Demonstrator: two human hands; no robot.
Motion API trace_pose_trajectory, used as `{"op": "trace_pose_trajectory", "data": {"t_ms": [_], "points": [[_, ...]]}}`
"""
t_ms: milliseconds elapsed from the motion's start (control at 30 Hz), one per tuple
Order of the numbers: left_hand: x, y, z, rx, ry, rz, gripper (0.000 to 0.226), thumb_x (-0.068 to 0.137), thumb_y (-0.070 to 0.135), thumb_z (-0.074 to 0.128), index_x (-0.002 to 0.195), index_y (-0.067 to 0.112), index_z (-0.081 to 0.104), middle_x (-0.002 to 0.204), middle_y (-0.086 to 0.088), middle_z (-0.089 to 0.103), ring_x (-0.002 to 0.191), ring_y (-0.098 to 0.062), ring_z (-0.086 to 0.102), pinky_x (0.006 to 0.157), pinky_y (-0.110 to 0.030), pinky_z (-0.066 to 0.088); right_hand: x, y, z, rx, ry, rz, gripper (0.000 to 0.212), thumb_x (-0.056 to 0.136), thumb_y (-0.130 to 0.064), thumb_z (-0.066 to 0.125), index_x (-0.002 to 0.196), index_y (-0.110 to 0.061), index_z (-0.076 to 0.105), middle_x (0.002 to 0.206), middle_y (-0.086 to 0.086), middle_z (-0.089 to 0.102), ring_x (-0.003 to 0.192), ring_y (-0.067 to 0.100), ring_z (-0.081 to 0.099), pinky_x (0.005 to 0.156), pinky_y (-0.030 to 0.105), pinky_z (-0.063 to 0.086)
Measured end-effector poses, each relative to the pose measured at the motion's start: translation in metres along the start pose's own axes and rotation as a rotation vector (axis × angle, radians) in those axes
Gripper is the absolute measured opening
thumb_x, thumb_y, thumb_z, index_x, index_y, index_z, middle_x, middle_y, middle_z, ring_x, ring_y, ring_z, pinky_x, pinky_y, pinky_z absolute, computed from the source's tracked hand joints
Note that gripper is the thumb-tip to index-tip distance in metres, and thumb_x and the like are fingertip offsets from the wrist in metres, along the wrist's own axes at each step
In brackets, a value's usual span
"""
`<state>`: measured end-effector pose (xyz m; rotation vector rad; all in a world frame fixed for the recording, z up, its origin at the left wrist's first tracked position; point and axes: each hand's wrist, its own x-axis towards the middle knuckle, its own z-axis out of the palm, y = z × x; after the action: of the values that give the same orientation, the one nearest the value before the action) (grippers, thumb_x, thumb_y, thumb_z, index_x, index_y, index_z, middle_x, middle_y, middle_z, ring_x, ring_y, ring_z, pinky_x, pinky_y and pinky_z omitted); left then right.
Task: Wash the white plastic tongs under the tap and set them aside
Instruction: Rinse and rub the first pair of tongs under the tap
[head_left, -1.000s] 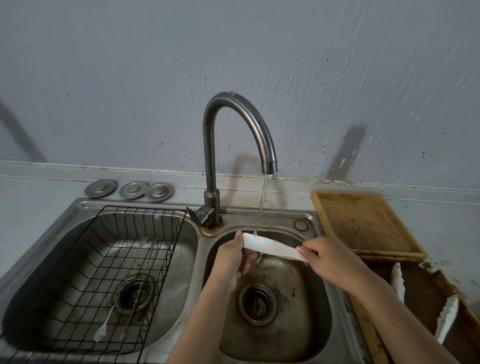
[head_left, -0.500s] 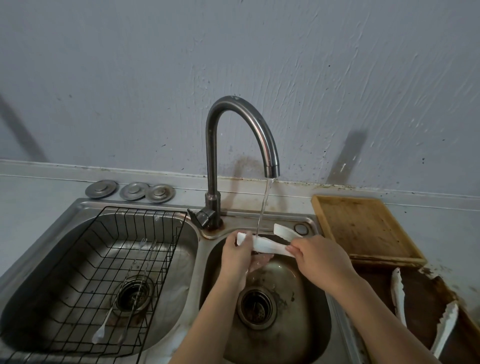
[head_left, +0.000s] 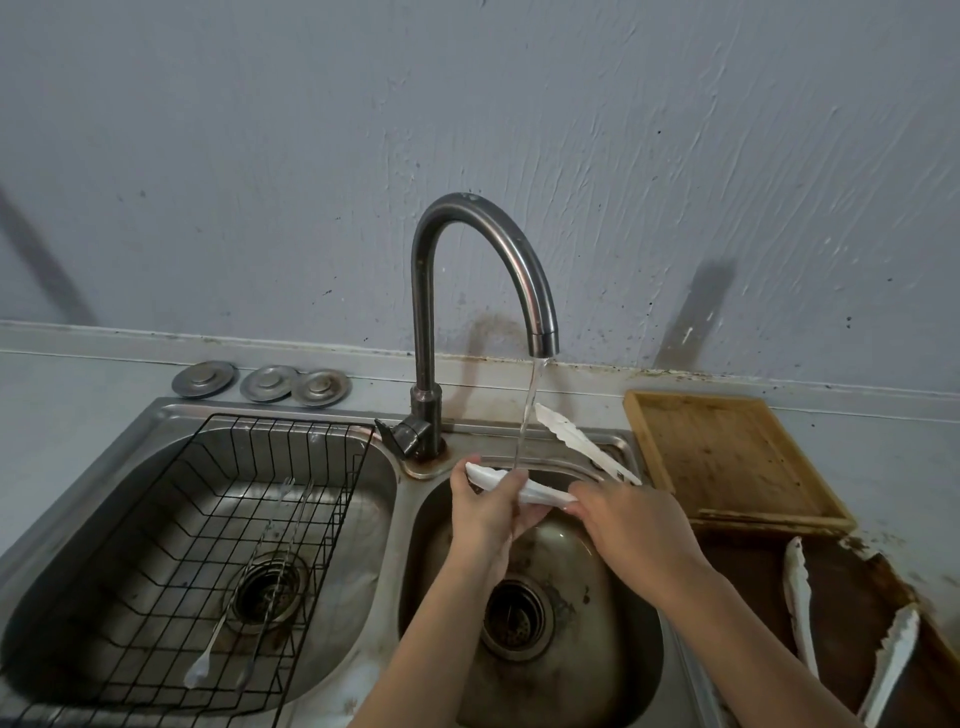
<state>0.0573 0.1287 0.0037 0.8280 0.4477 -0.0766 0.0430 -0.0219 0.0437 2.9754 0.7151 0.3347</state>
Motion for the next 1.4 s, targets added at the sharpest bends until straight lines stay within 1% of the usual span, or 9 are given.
{"op": "trace_pose_trajectory", "data": {"t_ms": [267,367,467,700,800,900,1033,1200,1400], "points": [[-0.003,0.008,-0.005,0.031,-0.009,0.099,0.044,0.085,0.002,0.061,0.113,0.030,0.042,0.102,-0.024,0.062,0.093,-0.041,0.067,0.062,-0.038,0.060,-0.014,0.005,-0.006,0.342,0.447,0.169,0.034,0.081,-0.013,0.067,0.114,-0.010,0.059,0.104,0.004,0.067,0.090,0.021,0.066,0.072,0.026,0.050],[-0.005,0.002,-0.003,0.010,-0.055,0.096,0.044,0.084,0.003,0.064,0.111,0.031,0.045,0.093,-0.020,0.065,0.093,-0.042,0.067,0.067,-0.042,0.059,-0.004,0.013,-0.002,0.567,0.054,0.576,0.047,0.090,-0.034,0.055,0.129,-0.012,0.041,0.110,0.005,0.063,0.087,0.019,0.066,0.068,0.028,0.053],[-0.007,-0.004,-0.003,-0.022,-0.075,0.075,0.040,0.084,0.001,0.063,0.113,0.026,0.049,0.079,-0.015,0.067,0.083,-0.038,0.071,0.066,-0.043,0.059,0.002,0.022,0.010,0.557,-0.238,0.659,0.031,0.093,-0.041,0.045,0.100,-0.012,0.052,0.075,0.002,0.061,0.060,0.012,0.062,0.056,0.027,0.052],[0.005,0.014,-0.018,0.421,0.058,-0.063,0.021,0.093,0.005,0.049,0.105,-0.002,0.065,0.078,-0.019,0.072,0.056,-0.020,0.070,0.048,-0.028,0.054,-0.002,0.037,0.025,0.591,-0.220,0.739,0.026,0.086,-0.033,0.062,0.073,-0.019,0.045,0.067,-0.001,0.055,0.058,0.013,0.054,0.054,0.026,0.041],[0.008,0.022,-0.016,0.655,0.106,0.006,0.021,0.092,0.003,0.048,0.090,0.005,0.069,0.068,-0.009,0.070,0.058,-0.024,0.068,0.058,-0.038,0.059,-0.003,0.031,0.034,0.652,-0.196,0.742,0.022,0.083,-0.030,0.066,0.079,-0.016,0.049,0.070,0.001,0.055,0.061,0.013,0.055,0.053,0.024,0.040],[0.011,0.031,-0.007,0.825,0.166,0.112,0.026,0.081,0.000,0.058,0.100,0.016,0.064,0.094,-0.003,0.064,0.065,-0.016,0.064,0.058,-0.031,0.057,-0.006,0.024,0.042,0.801,-0.129,0.785,0.021,0.081,-0.027,0.069,0.080,-0.017,0.051,0.070,0.003,0.058,0.063,0.016,0.058,0.051,0.024,0.041],[0.008,0.036,0.006,0.848,0.118,0.199,0.039,0.065,0.001,0.076,0.097,0.020,0.066,0.098,-0.003,0.066,0.079,-0.016,0.065,0.065,-0.025,0.057,-0.016,0.019,0.051,1.163,0.037,0.948,0.022,0.075,-0.016,0.076,0.071,-0.007,0.057,0.063,0.008,0.052,0.062,0.022,0.051,0.053,0.029,0.038],[0.000,0.044,0.017,0.960,0.121,0.435,0.022,0.072,0.004,0.072,0.088,0.018,0.068,0.075,0.006,0.066,0.055,-0.003,0.060,0.037,-0.004,0.037,-0.012,0.006,0.060,1.307,0.123,0.936,0.049,0.071,-0.014,0.078,0.047,-0.021,0.037,0.047,0.003,0.043,0.052,0.020,0.043,0.052,0.035,0.040],[0.001,0.049,0.015,0.928,0.163,0.577,0.029,0.081,0.000,0.054,0.103,0.015,0.064,0.088,0.004,0.068,0.071,0.000,0.060,0.053,-0.001,0.042,0.007,-0.010,0.062,1.340,0.215,0.907,0.044,0.071,-0.015,0.079,0.051,-0.016,0.040,0.044,-0.002,0.045,0.046,0.014,0.043,0.046,0.029,0.039]]}}
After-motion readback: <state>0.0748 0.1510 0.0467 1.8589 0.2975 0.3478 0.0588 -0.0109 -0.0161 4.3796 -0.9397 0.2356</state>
